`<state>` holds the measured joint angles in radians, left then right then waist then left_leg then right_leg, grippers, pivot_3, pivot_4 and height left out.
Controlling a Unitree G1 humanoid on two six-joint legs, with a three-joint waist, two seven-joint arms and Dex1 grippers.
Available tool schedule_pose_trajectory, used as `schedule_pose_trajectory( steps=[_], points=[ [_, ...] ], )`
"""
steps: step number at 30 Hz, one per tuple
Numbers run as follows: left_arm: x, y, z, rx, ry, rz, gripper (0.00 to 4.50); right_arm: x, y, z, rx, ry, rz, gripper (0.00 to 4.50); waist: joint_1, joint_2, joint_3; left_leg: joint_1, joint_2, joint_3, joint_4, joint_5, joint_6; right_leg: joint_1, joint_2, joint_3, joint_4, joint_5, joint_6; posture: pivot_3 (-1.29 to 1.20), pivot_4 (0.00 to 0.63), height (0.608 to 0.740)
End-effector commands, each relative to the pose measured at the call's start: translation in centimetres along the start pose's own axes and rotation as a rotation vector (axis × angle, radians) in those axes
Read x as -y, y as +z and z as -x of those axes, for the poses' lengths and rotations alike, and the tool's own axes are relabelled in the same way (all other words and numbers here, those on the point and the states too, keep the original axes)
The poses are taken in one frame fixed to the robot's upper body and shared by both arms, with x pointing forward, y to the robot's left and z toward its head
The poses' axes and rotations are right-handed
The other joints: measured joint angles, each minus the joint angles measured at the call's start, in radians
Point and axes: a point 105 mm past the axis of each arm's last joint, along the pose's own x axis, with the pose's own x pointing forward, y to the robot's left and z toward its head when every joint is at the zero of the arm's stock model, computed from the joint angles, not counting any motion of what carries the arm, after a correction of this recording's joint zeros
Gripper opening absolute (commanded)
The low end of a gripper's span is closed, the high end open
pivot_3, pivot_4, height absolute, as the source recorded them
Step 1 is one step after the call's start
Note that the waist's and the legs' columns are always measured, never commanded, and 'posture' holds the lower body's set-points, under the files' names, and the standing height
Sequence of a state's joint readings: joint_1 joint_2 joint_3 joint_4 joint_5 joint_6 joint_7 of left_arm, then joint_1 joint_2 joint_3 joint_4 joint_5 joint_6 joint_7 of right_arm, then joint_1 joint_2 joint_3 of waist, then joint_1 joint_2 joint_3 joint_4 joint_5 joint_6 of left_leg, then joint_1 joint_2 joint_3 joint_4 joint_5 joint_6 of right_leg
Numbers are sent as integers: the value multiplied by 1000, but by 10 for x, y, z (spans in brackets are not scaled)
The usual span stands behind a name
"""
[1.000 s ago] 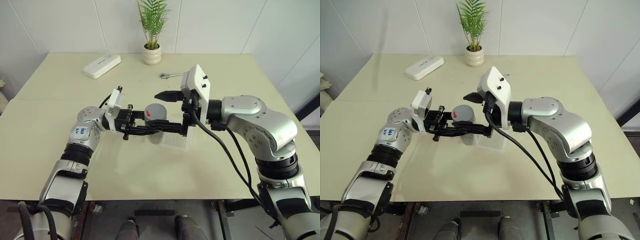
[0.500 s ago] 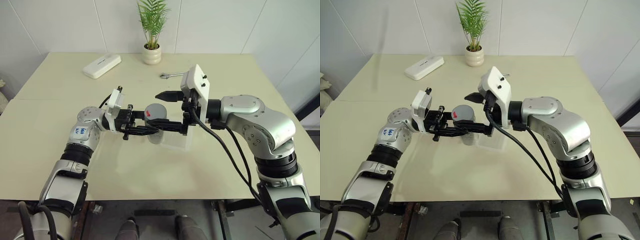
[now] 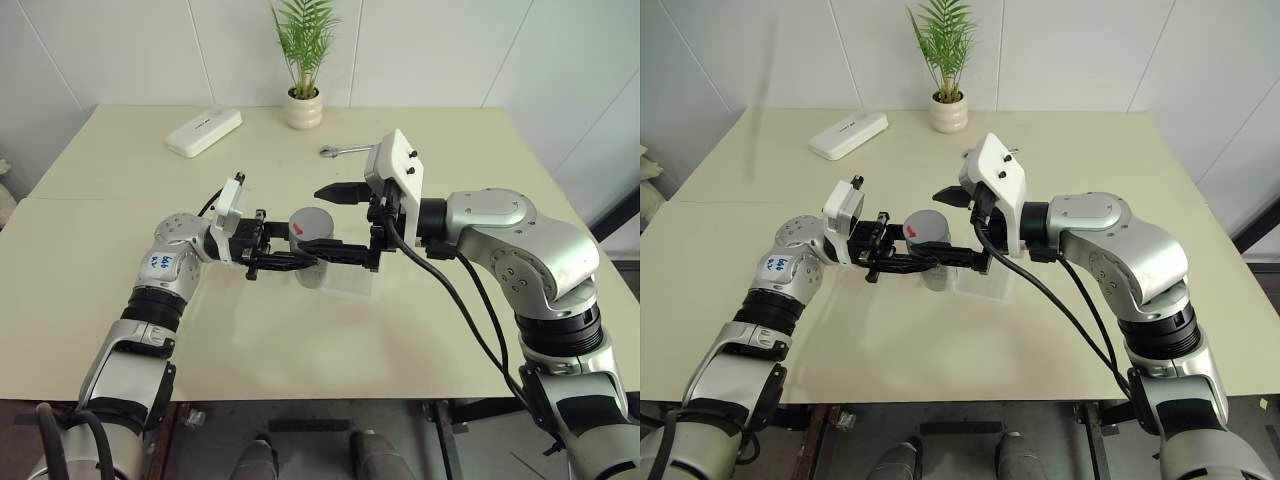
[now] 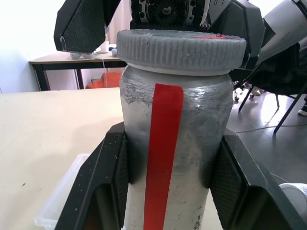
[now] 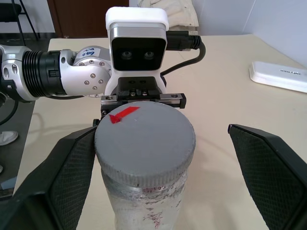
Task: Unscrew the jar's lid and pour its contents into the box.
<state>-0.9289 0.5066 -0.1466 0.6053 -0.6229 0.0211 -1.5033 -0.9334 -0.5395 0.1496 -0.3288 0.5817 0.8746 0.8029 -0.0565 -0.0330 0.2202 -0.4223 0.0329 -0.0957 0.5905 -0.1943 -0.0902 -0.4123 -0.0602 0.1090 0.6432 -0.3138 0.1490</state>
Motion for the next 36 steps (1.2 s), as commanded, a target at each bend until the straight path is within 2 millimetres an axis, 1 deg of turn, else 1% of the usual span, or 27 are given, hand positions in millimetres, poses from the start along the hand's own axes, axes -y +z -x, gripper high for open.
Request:
schedule_pose_trajectory(
  steps=[1,13,16,29,31,33,36],
  points=[
    [10,10,0,9,-118,-44,1876,-4,17,5,46,5,54,4485,0,0,0,0,0,0,0,0,0,0,0,0,0,0,0,0,150,740],
    [11,10,0,5,-120,-31,1876,-8,19,4,46,32,58,4485,0,0,0,0,0,0,0,0,0,0,0,0,0,0,0,0,150,740],
    [11,10,0,5,-120,-30,1876,-10,19,4,45,39,59,3898,0,0,0,0,0,0,0,0,0,0,0,0,0,0,0,0,150,740],
    [10,10,-1,4,-121,-31,1876,-10,17,3,34,44,56,3898,0,0,0,0,0,0,0,0,0,0,0,0,0,0,0,0,150,740],
    [10,11,-1,6,-121,-32,1876,-10,17,2,36,44,59,3516,0,0,0,0,0,0,0,0,0,0,0,0,0,0,0,0,150,740],
    [10,11,-1,6,-121,-32,1876,-10,17,3,36,44,60,2982,0,0,0,0,0,0,0,0,0,0,0,0,0,0,0,0,150,740],
    [10,10,0,5,-120,-32,1876,-10,17,3,34,45,62,2982,0,0,0,0,0,0,0,0,0,0,0,0,0,0,0,0,150,740]
  ],
)
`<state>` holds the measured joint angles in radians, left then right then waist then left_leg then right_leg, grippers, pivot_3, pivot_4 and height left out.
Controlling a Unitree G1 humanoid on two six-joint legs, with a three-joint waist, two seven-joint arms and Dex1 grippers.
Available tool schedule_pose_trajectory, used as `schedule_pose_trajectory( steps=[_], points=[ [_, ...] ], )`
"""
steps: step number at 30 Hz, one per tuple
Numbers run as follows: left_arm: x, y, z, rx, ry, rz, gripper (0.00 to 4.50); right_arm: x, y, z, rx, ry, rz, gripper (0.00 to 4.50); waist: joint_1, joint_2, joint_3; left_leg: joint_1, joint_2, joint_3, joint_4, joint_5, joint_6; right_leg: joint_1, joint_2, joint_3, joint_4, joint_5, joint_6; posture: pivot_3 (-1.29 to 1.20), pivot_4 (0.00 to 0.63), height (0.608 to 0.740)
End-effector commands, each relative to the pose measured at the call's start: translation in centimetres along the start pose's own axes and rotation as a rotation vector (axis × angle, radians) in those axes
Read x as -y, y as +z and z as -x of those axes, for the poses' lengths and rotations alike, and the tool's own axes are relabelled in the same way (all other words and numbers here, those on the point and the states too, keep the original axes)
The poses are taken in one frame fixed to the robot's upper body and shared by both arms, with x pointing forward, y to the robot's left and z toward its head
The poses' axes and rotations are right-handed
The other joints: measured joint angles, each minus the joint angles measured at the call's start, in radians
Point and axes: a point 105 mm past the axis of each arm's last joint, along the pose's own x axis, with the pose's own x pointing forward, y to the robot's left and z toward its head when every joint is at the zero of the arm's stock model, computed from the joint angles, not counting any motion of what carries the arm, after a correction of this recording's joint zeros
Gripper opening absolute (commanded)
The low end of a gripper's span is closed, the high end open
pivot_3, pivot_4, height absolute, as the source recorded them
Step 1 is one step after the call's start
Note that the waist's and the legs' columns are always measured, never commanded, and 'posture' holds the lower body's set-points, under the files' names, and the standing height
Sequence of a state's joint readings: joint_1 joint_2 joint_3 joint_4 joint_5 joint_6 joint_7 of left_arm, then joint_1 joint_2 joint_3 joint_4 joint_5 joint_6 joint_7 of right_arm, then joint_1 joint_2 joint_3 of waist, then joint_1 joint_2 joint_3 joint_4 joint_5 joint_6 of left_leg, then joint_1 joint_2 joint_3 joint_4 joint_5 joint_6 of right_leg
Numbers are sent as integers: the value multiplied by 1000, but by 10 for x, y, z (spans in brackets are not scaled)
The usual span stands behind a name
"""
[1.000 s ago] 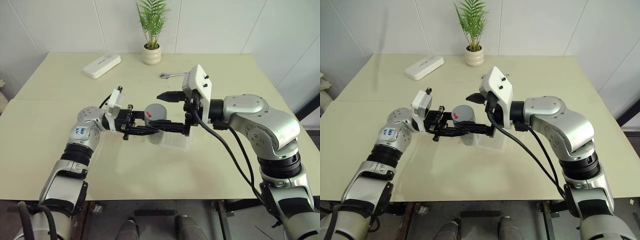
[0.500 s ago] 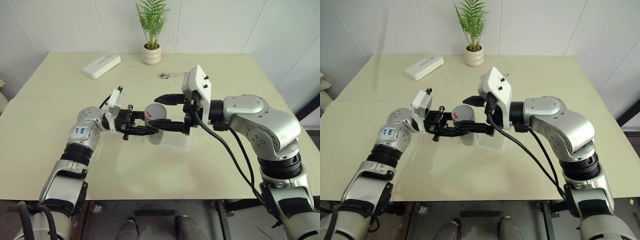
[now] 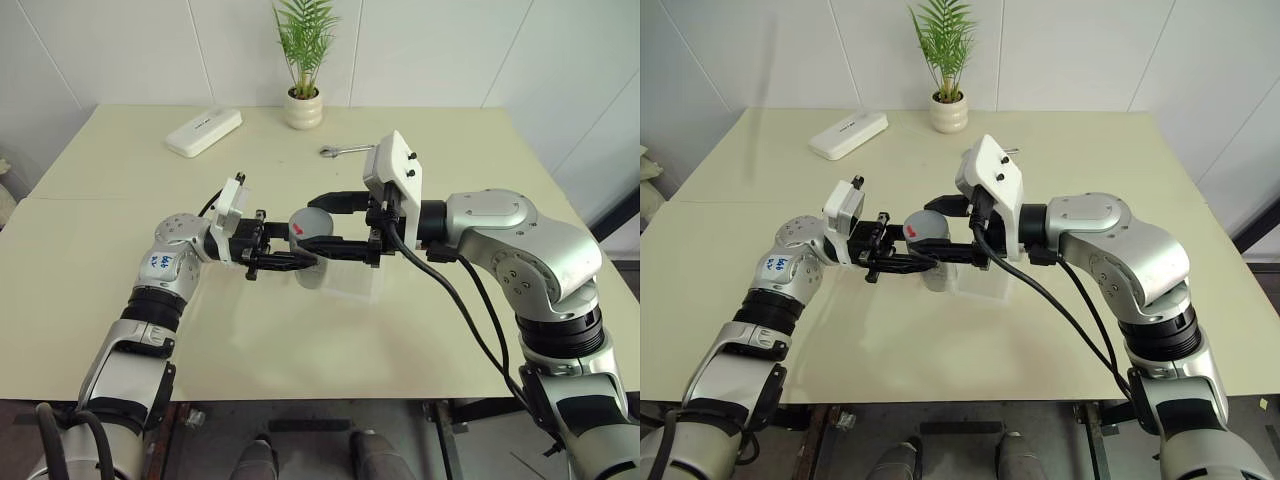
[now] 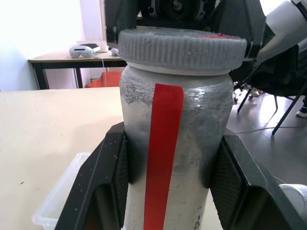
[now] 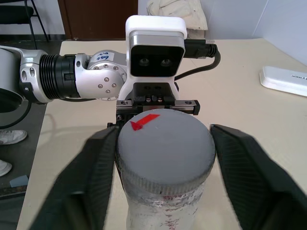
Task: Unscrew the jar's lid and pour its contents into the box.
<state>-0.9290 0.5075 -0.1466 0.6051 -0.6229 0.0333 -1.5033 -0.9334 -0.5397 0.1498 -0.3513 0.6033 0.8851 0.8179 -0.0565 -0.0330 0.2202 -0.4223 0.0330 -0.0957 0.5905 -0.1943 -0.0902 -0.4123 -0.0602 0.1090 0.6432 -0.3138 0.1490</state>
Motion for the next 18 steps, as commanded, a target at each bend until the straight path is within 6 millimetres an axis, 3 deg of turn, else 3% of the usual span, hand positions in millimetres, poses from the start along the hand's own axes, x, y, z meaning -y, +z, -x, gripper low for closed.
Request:
schedule_pose_trajectory(
  steps=[1,18],
  points=[
    [10,11,-1,5,-120,-43,1876,-2,14,3,25,3,60,2982,0,0,0,0,0,0,0,0,0,0,0,0,0,0,0,0,150,740],
    [14,6,0,-18,-131,-10,1876,6,27,8,53,-39,100,2982,0,0,0,0,0,0,0,0,0,0,0,0,0,0,0,0,150,740]
  ],
)
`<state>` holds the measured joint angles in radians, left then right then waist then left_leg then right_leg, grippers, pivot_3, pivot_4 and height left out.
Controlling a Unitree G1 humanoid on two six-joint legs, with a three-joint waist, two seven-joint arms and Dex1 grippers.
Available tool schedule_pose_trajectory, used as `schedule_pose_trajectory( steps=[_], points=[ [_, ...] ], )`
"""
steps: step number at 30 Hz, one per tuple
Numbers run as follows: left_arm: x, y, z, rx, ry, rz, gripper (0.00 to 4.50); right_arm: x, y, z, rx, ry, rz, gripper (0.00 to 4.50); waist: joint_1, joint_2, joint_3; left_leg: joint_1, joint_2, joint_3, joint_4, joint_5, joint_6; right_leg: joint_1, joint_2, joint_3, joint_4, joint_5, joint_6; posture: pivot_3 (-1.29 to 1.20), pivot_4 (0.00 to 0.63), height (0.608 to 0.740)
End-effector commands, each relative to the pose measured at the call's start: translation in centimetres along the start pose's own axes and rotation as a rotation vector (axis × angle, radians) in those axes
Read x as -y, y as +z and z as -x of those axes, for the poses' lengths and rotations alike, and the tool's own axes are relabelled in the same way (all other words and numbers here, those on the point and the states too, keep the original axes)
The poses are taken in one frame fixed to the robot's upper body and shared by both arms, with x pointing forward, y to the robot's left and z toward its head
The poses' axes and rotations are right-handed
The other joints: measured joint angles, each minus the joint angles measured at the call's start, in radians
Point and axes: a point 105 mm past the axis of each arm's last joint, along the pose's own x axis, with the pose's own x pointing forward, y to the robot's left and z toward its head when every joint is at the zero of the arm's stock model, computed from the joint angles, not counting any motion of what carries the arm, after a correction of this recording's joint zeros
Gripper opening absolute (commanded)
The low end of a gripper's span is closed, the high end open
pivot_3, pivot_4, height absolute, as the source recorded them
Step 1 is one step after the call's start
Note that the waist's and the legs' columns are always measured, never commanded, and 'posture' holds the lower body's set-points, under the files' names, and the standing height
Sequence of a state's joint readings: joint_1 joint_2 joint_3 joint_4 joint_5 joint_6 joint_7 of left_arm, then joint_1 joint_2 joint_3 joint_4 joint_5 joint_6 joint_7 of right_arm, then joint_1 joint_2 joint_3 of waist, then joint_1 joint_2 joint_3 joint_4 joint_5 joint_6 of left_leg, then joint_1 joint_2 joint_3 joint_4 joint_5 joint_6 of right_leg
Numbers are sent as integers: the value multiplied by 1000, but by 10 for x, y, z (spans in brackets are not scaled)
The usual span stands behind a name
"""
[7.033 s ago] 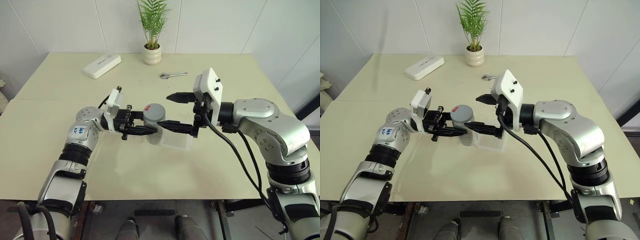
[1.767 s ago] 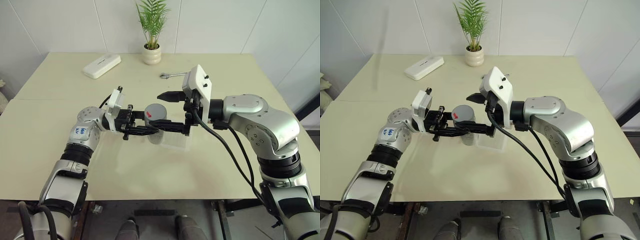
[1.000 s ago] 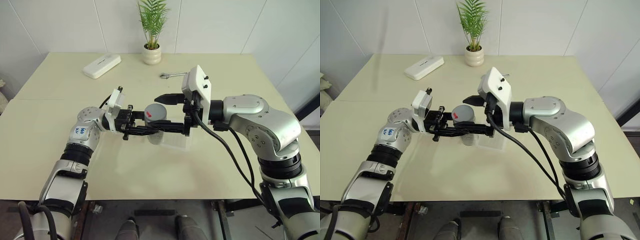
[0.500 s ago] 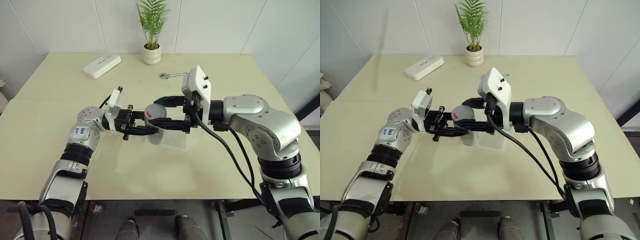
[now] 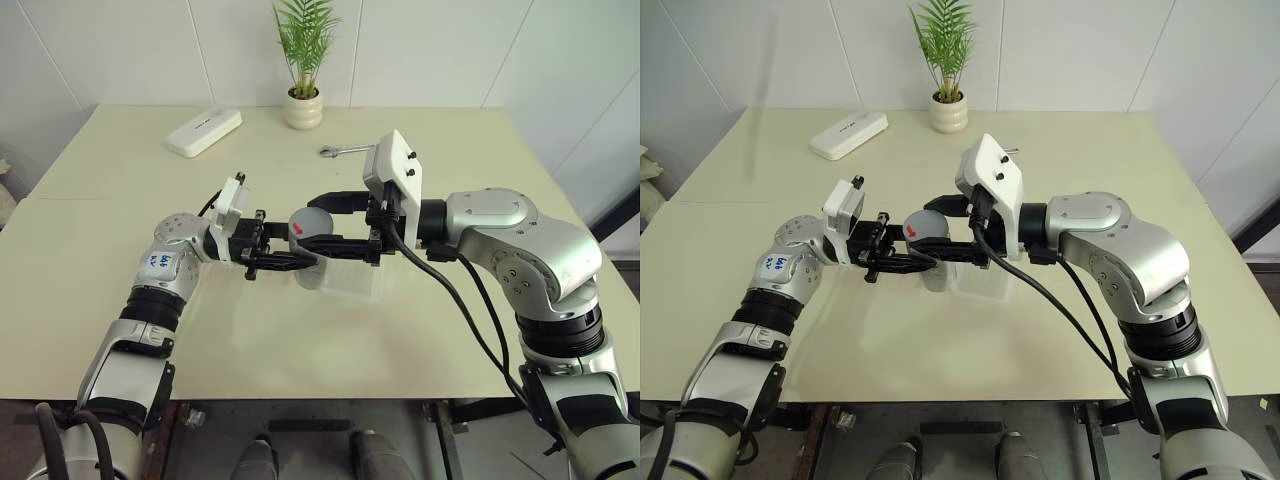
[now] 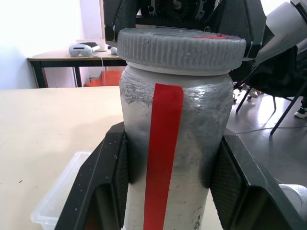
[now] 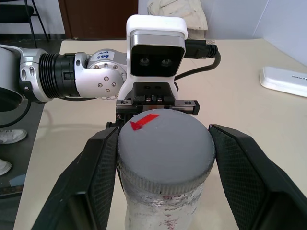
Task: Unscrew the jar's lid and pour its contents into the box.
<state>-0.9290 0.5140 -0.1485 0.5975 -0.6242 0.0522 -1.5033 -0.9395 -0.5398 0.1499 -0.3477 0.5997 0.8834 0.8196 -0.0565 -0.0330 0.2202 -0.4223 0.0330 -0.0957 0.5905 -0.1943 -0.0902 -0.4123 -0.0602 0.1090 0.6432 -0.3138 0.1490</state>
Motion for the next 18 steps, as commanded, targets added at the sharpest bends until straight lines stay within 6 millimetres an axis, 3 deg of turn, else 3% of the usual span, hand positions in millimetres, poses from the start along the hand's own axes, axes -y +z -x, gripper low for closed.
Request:
schedule_pose_trajectory(
  steps=[1,18],
  points=[
    [14,5,0,-16,-131,-22,1876,6,26,8,54,-41,99,2982,0,0,0,0,0,0,0,0,0,0,0,0,0,0,0,0,150,740],
    [24,-1,-1,-25,-157,16,1876,23,46,18,65,-87,169,2982,0,0,0,0,0,0,0,0,0,0,0,0,0,0,0,0,150,740]
  ],
)
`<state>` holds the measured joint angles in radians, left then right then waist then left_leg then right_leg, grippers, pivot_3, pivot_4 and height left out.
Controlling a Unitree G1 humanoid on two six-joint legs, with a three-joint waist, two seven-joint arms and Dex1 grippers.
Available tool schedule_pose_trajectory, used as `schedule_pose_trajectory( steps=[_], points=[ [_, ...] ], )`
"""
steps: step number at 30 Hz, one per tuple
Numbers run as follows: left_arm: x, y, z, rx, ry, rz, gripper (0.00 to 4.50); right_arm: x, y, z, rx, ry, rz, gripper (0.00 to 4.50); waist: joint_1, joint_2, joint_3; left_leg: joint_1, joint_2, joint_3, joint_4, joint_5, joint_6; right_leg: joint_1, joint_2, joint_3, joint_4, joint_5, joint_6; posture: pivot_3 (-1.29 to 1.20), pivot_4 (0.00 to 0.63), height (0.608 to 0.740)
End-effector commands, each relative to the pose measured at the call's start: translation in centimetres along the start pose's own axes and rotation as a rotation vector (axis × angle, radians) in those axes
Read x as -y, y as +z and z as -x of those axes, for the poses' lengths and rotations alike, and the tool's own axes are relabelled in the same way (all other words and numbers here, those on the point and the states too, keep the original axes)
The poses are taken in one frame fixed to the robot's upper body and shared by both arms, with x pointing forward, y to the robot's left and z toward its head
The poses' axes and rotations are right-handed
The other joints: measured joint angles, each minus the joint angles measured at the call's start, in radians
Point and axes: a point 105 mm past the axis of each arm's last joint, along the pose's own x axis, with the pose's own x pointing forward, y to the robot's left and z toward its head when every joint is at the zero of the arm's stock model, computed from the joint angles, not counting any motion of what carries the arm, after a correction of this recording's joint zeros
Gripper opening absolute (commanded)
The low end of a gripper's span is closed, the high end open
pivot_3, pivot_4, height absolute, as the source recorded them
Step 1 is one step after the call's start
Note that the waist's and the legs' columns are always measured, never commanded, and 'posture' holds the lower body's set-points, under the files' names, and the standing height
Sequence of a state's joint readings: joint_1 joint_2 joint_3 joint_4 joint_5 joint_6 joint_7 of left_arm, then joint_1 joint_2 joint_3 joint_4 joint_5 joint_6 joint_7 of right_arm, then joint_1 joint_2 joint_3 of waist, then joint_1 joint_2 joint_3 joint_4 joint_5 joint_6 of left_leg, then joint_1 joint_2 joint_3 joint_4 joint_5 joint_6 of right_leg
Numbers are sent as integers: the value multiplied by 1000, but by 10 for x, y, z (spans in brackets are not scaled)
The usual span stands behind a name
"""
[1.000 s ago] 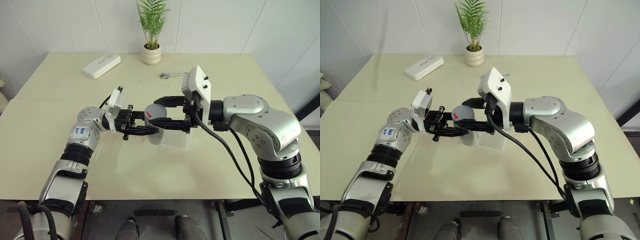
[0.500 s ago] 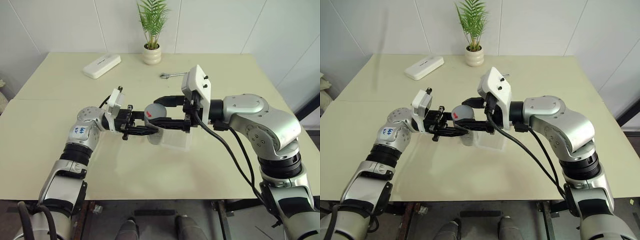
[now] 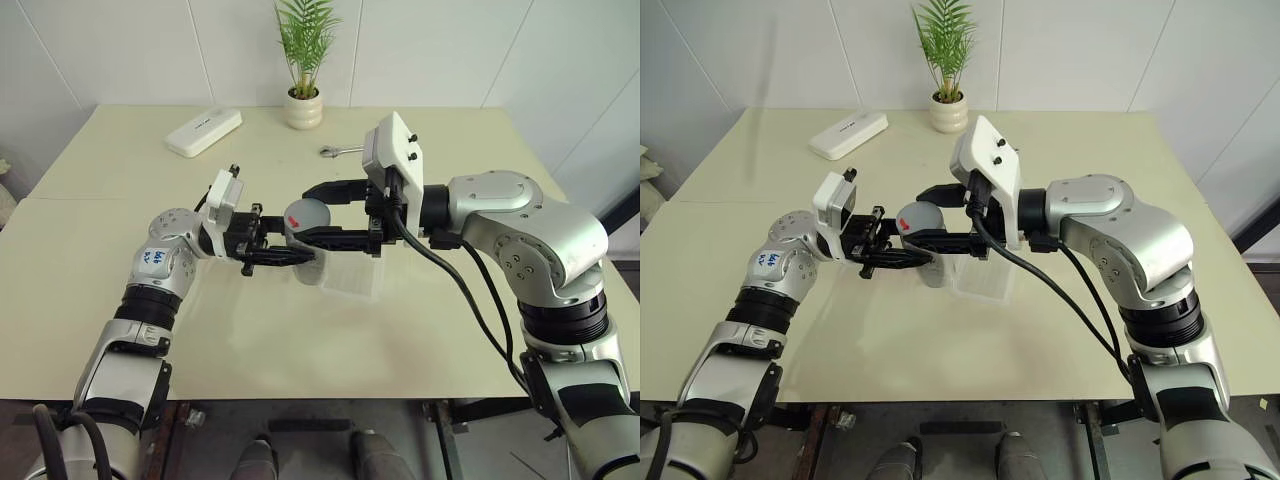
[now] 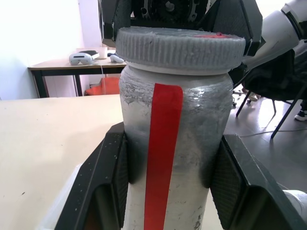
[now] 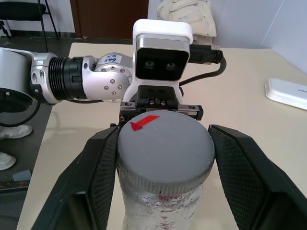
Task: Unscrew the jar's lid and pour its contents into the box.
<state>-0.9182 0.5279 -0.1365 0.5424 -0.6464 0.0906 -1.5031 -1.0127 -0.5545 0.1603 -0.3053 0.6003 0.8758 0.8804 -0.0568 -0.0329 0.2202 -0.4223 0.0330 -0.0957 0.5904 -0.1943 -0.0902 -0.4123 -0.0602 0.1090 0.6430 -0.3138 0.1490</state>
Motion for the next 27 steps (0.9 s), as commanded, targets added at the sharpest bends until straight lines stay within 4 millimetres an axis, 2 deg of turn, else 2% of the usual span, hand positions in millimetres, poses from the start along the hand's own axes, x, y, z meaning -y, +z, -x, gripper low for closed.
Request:
schedule_pose_trajectory(
  steps=[1,16,21,25,27],
  points=[
    [20,-9,-2,-40,-143,24,1876,21,32,20,61,-137,133,2982,0,0,0,0,0,0,0,0,0,0,0,0,0,0,0,0,150,740],
    [24,-16,-2,-67,-160,38,1876,40,40,26,60,-174,171,2982,-2,1,1,0,-1,0,-1,0,0,0,0,0,0,0,0,0,150,740],
    [17,-8,3,-60,-123,7,1876,49,31,37,23,-230,156,2982,1,1,1,0,-1,0,0,0,0,-1,0,0,0,0,0,0,150,740],
    [-3,16,21,-40,10,-65,1876,66,-10,70,-110,-422,63,2982,4,1,1,0,0,0,0,0,0,0,0,0,-1,0,0,0,150,740],
    [-11,23,29,-48,77,-91,1876,71,-47,87,-235,-529,-49,2982,4,1,1,-1,-1,0,0,0,0,0,0,0,-1,0,0,0,150,740]
  ],
)
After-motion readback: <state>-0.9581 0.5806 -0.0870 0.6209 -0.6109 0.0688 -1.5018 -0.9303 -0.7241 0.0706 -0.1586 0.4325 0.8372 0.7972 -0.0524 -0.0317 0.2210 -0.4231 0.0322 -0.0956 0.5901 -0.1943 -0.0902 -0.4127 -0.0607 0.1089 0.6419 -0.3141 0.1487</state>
